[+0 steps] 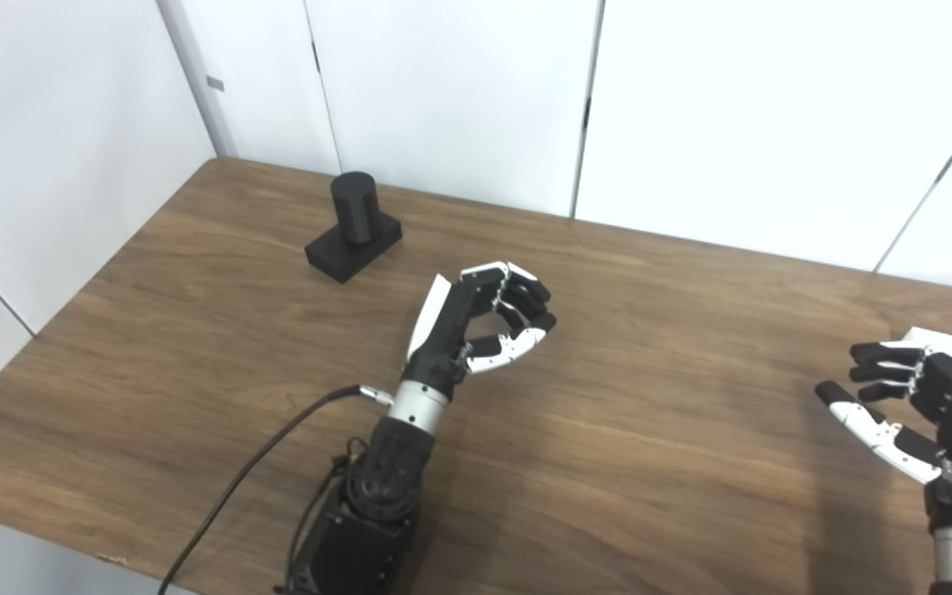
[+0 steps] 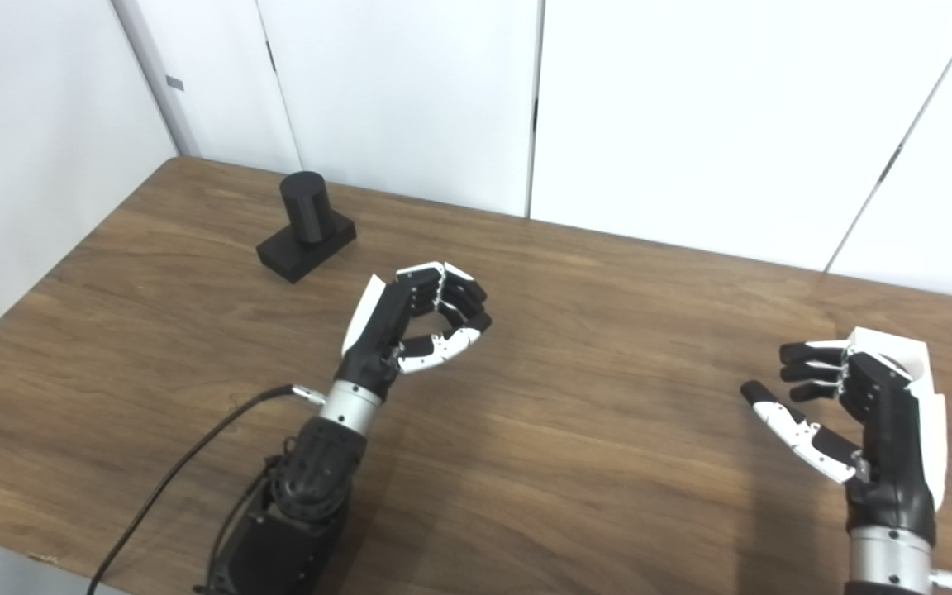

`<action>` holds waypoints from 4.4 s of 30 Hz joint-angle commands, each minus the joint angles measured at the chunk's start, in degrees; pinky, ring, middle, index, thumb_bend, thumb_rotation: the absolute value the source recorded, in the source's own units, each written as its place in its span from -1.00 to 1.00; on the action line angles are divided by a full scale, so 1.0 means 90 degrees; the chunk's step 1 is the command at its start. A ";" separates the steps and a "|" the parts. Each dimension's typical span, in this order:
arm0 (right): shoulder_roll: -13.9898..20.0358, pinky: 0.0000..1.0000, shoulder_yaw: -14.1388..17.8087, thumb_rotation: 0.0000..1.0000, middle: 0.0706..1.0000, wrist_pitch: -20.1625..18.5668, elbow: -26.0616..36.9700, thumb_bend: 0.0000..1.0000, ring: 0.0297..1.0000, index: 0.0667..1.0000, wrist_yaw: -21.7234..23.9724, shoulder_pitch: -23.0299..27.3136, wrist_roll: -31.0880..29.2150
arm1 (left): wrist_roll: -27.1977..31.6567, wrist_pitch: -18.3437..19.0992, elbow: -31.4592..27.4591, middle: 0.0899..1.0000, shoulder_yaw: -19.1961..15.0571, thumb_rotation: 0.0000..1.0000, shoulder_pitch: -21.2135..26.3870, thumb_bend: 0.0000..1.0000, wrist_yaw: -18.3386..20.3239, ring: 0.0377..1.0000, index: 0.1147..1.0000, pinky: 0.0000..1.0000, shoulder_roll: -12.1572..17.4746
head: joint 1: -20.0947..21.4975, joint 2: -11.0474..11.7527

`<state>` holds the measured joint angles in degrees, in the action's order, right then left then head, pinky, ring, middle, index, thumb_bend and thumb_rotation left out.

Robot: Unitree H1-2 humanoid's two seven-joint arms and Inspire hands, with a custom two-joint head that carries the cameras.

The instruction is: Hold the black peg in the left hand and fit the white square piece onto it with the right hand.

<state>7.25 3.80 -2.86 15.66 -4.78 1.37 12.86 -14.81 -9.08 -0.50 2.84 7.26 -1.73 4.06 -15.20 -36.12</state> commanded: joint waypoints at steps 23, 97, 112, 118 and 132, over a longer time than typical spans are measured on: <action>0.0093 -0.09 0.0107 -0.77 0.14 0.0084 0.0195 -0.01 0.08 -0.09 0.0076 0.0150 -0.0227 | -0.1155 0.1427 -0.0613 0.46 -0.0454 -0.56 0.1129 0.52 -0.0051 0.42 0.35 0.23 0.1115 | -0.0073 -0.0048; 0.0007 -0.14 0.0172 -0.77 0.16 -0.0242 0.0391 -0.01 0.08 -0.10 0.0079 0.0155 -0.0194 | -0.3306 0.3983 0.2299 1.00 0.0414 0.23 0.2731 0.98 -0.0329 1.00 0.64 0.90 0.2770 | -0.0019 -0.0124; 0.0035 -0.17 0.0214 -0.77 0.15 -0.0228 0.0428 -0.01 0.04 -0.10 0.0103 0.0140 -0.0314 | -0.3408 0.3994 0.2843 1.00 0.0484 0.21 0.2804 0.99 -0.0336 1.00 0.65 0.85 0.2674 | -0.0018 -0.0176; 0.0059 -0.18 0.0213 -0.77 0.15 -0.0139 0.0357 -0.01 0.03 -0.10 0.0094 0.0150 -0.0266 | -0.3465 0.3998 0.2810 1.00 0.0473 0.25 0.2731 0.98 -0.0231 1.00 0.64 0.86 0.2580 | -0.0025 -0.0182; 0.0060 -0.18 0.0222 -0.77 0.16 -0.0161 0.0347 -0.01 0.04 -0.09 0.0100 0.0149 -0.0275 | -0.3502 0.3998 0.2669 1.00 0.0464 0.28 0.2625 0.97 0.0069 1.00 0.60 0.91 0.2441 | -0.0004 -0.0204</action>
<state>7.23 5.46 -6.11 17.68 -3.62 1.26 10.36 -45.05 26.69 25.42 7.36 28.69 -0.80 24.92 -15.21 -37.88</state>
